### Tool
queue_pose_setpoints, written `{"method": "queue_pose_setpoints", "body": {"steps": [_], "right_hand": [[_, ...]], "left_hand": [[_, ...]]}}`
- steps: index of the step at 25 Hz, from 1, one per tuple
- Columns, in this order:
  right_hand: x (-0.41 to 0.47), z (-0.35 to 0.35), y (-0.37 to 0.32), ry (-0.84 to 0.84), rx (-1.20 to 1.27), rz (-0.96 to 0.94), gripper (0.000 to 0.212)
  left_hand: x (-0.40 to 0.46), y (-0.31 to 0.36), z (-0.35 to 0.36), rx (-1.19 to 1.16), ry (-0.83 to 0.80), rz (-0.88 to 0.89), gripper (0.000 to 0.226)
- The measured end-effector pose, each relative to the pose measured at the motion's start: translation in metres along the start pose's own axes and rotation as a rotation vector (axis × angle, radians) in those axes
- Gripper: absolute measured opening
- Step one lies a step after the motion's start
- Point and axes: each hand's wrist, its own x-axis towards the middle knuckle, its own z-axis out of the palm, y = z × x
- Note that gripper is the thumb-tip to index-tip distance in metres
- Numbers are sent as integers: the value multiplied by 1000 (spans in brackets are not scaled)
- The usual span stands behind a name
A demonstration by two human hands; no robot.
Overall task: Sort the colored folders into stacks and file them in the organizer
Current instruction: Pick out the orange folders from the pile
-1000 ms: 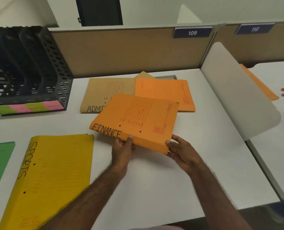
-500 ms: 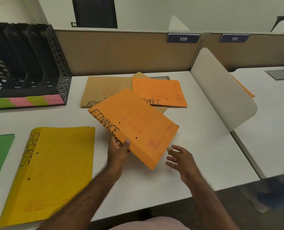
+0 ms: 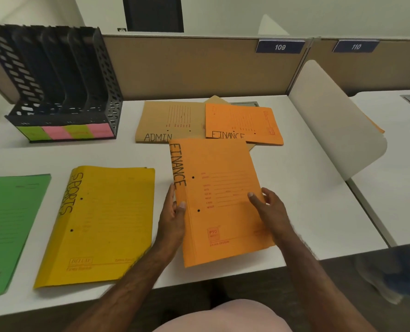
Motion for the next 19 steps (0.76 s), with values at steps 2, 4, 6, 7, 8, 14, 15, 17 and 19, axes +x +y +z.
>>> {"method": "queue_pose_setpoints", "body": {"steps": [2,4,6,7,8,14,15,17,19], "right_hand": [[-7,9,3,-45,70,34,87],[-15,18,7,-55,110,73,89],[-24,27,13,-61,107,96,87],[-28,30,15,-63,101,105,85],[-31,32,17,-63,101,110,83],[-34,37,14,-78,106,55,74],[-33,38,14,-71,72,49,73],[-28,37,14,-63,10,42,67],[-23,34,16,-79,-26,24,62]], "left_hand": [[-2,-4,-5,73,22,-25,57],[-1,-7,-9,134,40,-51,54],[1,-11,-11,142,20,-103,53],[1,-12,-12,148,0,-135,55],[2,-14,-13,165,-16,-163,57],[16,-25,-17,353,14,-167,45],[20,-26,-16,426,49,-148,37],[28,-27,-12,530,143,-122,30],[33,-27,-8,590,202,-99,30]]}}
